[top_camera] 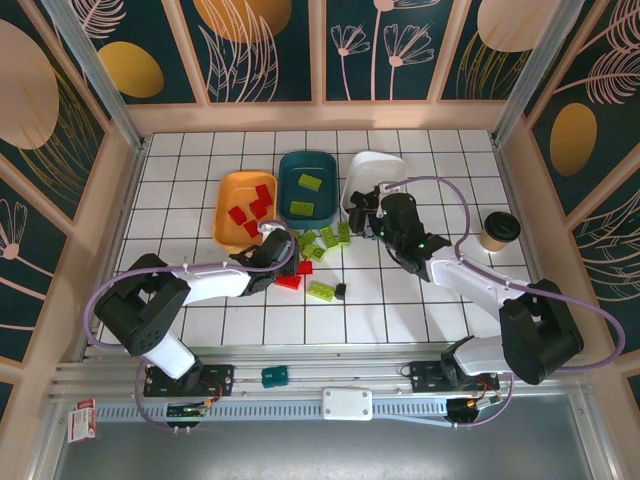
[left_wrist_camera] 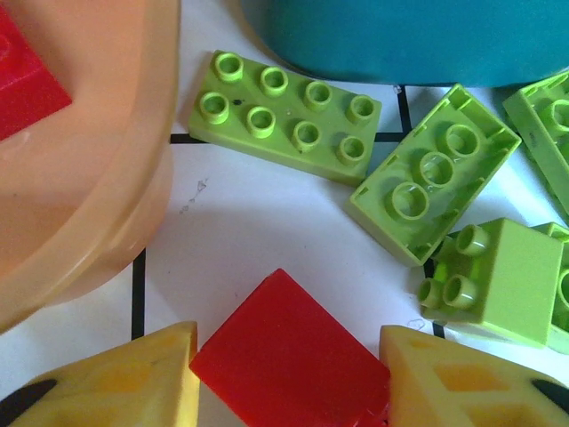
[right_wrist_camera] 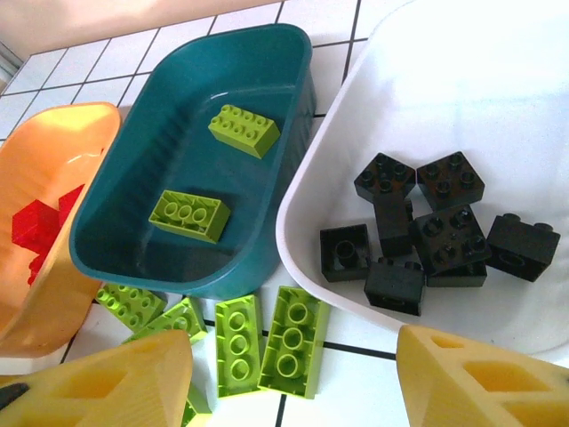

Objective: Sort the legos into containers by color
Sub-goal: Pick up the lego from the center of the table, then place the lego in the container.

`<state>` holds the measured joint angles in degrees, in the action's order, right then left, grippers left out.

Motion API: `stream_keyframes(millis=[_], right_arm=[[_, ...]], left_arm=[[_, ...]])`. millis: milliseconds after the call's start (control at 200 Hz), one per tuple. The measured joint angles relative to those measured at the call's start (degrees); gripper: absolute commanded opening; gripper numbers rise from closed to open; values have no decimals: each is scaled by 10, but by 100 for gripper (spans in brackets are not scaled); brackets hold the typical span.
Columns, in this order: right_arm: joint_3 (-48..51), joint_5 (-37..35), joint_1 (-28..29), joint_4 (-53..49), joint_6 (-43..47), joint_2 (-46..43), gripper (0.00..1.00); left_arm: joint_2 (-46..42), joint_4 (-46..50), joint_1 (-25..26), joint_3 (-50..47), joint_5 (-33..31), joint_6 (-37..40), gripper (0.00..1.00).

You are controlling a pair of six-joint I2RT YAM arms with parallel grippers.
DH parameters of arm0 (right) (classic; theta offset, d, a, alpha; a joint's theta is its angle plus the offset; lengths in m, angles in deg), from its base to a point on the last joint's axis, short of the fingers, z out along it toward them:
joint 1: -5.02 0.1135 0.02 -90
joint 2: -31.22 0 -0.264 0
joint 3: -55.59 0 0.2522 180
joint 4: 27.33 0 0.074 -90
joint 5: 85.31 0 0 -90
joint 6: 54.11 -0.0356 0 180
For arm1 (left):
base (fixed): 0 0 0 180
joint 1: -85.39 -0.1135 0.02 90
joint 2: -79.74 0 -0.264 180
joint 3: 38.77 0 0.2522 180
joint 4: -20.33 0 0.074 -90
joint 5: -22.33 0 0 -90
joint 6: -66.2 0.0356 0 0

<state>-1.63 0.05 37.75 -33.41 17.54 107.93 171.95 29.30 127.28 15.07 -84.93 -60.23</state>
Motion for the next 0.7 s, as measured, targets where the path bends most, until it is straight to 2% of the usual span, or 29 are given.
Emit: stream_keyframes(millis=[230,511,611,701], right_arm=[[5,-3,0,0,0,-7,63],[16,-4,0,4,-6,-10,63],[21,-4,1,5,-12,-16,63],[23,-4,8,5,-15,-19,63]], left_arm=[[-27,12,0,-7,16,-1,40],[-169,52,-4,23,27,0,43],[-181,51,-50,53,29,3,41],[-171,44,-122,61,31,2,40]])
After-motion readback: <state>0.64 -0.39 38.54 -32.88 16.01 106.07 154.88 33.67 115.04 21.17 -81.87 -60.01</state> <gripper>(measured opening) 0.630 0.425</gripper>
